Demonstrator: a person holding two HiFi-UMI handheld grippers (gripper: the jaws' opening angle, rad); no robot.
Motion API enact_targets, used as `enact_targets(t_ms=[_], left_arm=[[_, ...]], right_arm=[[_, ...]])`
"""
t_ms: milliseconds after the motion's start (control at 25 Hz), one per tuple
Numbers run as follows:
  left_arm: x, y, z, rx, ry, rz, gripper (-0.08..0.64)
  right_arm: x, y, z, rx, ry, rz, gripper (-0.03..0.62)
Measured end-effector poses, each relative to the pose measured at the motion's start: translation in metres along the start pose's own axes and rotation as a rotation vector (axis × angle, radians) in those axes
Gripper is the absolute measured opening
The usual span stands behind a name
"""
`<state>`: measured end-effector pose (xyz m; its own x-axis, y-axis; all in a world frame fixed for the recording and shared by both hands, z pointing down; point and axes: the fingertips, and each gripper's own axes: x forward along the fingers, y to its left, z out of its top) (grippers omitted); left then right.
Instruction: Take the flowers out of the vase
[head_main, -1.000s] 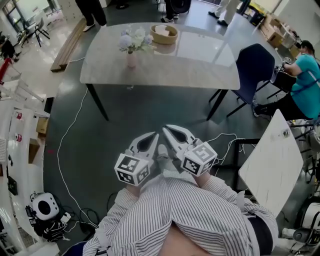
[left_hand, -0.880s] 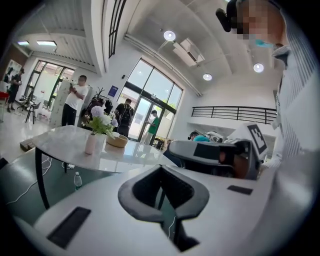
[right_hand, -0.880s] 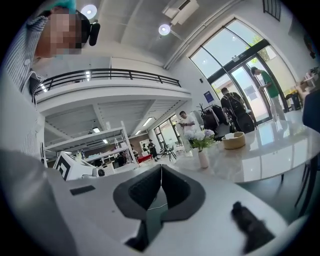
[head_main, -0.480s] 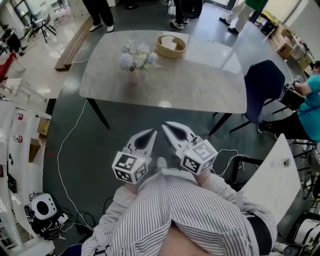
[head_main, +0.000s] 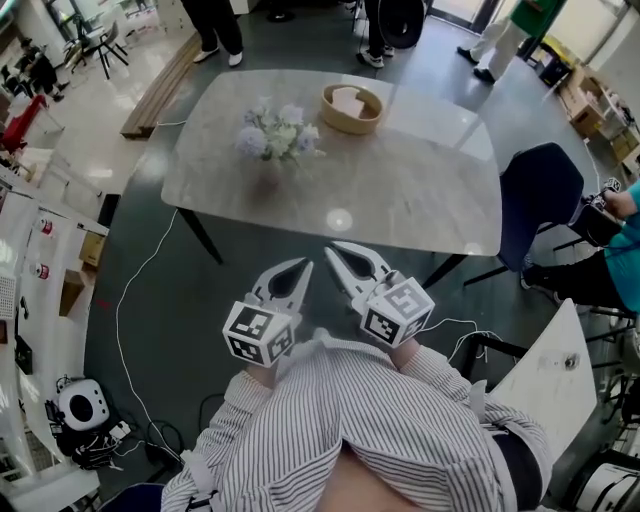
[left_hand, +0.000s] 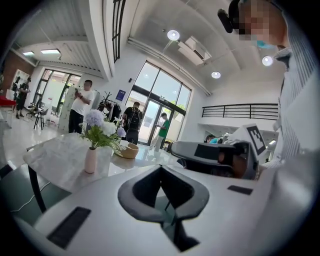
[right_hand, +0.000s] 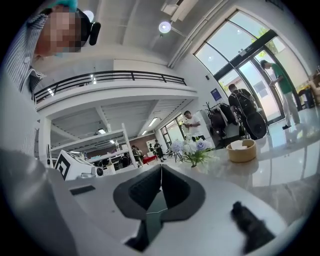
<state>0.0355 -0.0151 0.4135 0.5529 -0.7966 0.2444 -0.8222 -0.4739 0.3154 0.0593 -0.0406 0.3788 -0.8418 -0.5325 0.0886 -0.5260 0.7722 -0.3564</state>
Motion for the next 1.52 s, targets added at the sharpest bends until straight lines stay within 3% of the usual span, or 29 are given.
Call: enact_targets(t_ms=[480, 720, 1160, 1520], left_arm=[[0.006, 0.012, -0.015, -0.018, 0.057, 0.019, 0.011], [0.021, 0.031, -0.003, -0.004, 0.07, -0.024, 0.011], [0.05, 0.105, 0.032, -0.019, 0.083, -0.017, 0.011], [0.073, 0.151, 0.054, -0.01, 0.13, -0.104, 0.011]], right_arm=[[0.01, -0.009, -0.021, 0.055, 0.036, 0.008, 0.015], [0.029, -0.027, -0.011, 0.041, 0.017, -0.026, 0.015], [0.095, -0.062, 0.012, 0.034, 0.017, -0.085, 0.015], [0.144, -0.082, 0.016, 0.046, 0.033, -0.144, 0.015]])
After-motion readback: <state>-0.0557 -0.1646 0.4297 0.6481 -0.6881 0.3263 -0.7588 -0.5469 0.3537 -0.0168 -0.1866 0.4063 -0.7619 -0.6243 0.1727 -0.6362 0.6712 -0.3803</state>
